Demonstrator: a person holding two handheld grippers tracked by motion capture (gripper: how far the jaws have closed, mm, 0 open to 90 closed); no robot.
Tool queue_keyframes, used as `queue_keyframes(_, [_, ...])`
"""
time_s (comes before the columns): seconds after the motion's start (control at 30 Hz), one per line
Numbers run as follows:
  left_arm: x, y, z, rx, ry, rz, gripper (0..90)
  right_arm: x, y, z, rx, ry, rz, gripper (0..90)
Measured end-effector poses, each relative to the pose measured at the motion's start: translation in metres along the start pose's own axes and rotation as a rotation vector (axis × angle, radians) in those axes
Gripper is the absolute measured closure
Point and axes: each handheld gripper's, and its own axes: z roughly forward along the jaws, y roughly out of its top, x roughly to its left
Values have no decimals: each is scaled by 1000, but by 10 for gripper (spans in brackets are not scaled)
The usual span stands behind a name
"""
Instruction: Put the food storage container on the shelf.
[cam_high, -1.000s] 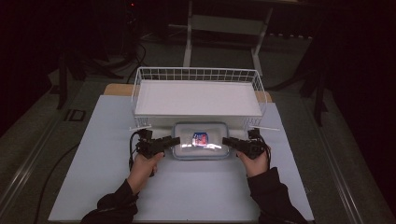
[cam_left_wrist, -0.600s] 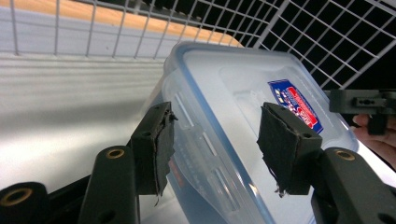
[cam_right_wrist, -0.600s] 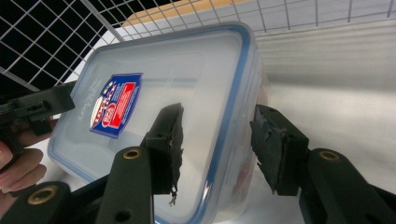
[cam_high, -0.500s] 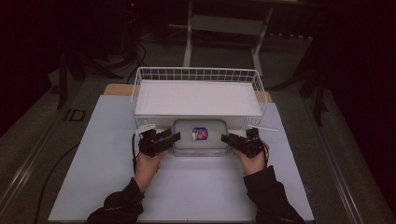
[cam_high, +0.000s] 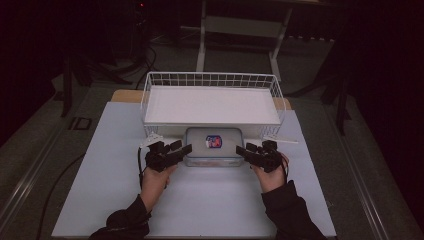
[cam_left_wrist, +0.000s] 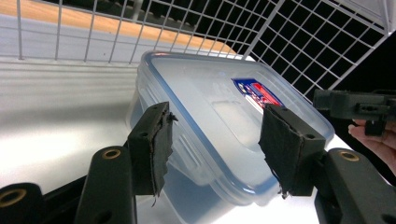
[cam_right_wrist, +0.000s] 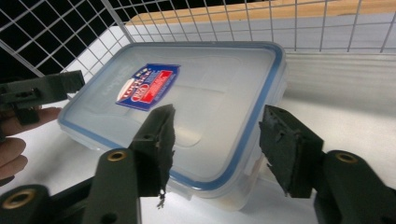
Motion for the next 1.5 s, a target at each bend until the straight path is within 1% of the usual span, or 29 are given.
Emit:
queue_keyframes(0.07, [0, 0, -2, 4, -7, -6, 423, 1, 0, -1, 9, 6, -3, 431])
queue_keyframes(0.2, [-2, 1, -9, 22, -18, 6, 423, 9, -2, -5, 19, -19, -55, 415])
queue_keyframes(0.27, [-2, 1, -13, 26, -21, 14, 423, 11, -2, -7, 21, -21, -63, 417])
queue_keyframes(0.3, [-2, 0, -17, 36, -31, 15, 423, 13, -2, -8, 18, -24, -65, 417])
queue_keyframes(0.37, [-2, -1, -21, 44, -31, 24, 421, 16, -2, -11, 20, -22, -71, 418])
queue_keyframes(0.43, [-3, -3, -27, 65, -44, 21, 406, 21, -3, -13, 18, -18, -84, 424])
queue_keyframes(0.47, [-3, -3, -27, 65, -44, 21, 406, 21, -3, -13, 18, -18, -84, 424])
queue_keyframes(0.53, [-4, -3, -32, 92, -48, 22, 406, 25, -3, -14, 17, -11, -90, 429])
queue_keyframes(0.63, [-7, -4, -40, 103, -59, 25, 406, 32, -5, -13, 30, 2, -100, 443])
queue_keyframes(0.7, [-8, -4, -44, 108, -80, 21, 360, 37, -6, -12, 33, 12, -103, 461])
queue_keyframes(0.73, [-9, -5, -46, 116, -83, 20, 333, 39, -6, -12, 38, 15, -109, 465])
queue_keyframes(0.77, [-8, -6, -48, 135, -107, 24, 297, 41, -7, -11, 38, 17, -113, 476])
queue_keyframes(0.8, [-9, -7, -48, 145, -122, 22, 250, 43, -8, -9, 43, 25, -113, 494])
queue_keyframes(0.83, [-9, -9, -50, 153, -131, 23, 230, 45, -9, -8, 50, 28, -117, 504])
queue_keyframes(0.87, [-9, -10, -51, 156, -137, 25, 230, 48, -10, -6, 58, 29, -122, 522])
queue_keyframes(0.9, [-10, -10, -53, 163, -138, 26, 225, 50, -11, -5, 63, 28, -128, 540])
queue_keyframes(1.0, [-10, -13, -56, 175, -137, 50, 134, 57, -15, 1, 86, 27, -149, 596])
queue_keyframes(1.03, [-10, -13, -57, 179, -137, 53, 126, 60, -16, 4, 95, 27, -158, 639])
queue_keyframes(1.07, [-10, -14, -58, 184, -140, 56, 126, 60, -16, 4, 95, 27, -158, 639])
queue_keyframes(1.1, [-10, -15, -58, 187, -146, 57, 10, 62, -18, 8, 107, 22, -165, 686])
queue_keyframes(1.13, [-10, -16, -58, 197, -145, 57, 10, 62, -18, 8, 107, 22, -165, 686])
queue_keyframes(1.17, [-11, -17, -59, 206, -148, 54, 0, 64, -20, 11, 113, 24, -162, 731])
queue_keyframes(1.2, [-11, -18, -60, 205, -158, 55, 0, 64, -20, 11, 113, 24, -162, 731])
queue_keyframes(1.3, [-12, -22, -61, 216, -135, 83, 0, 66, -22, 14, 116, 22, -164, 807])
queue_keyframes(1.33, [-12, -22, -61, 216, -135, 83, 0, 66, -22, 14, 116, 22, -164, 807])
queue_keyframes(1.37, [-11, -24, -62, 216, -129, 88, 0, 66, -22, 16, 117, 19, -161, 838])
queue_keyframes(1.4, [-10, -24, -62, 212, -132, 82, 0, 65, -23, 19, 117, 10, -163, 895])
queue_keyframes(1.43, [-10, -25, -62, 218, -129, 82, 0, 66, -23, 20, 119, 8, -165, 896])
queue_keyframes(1.5, [-9, -26, -63, 210, -111, 92, 0, 66, -23, 23, 122, 5, -165, 898])
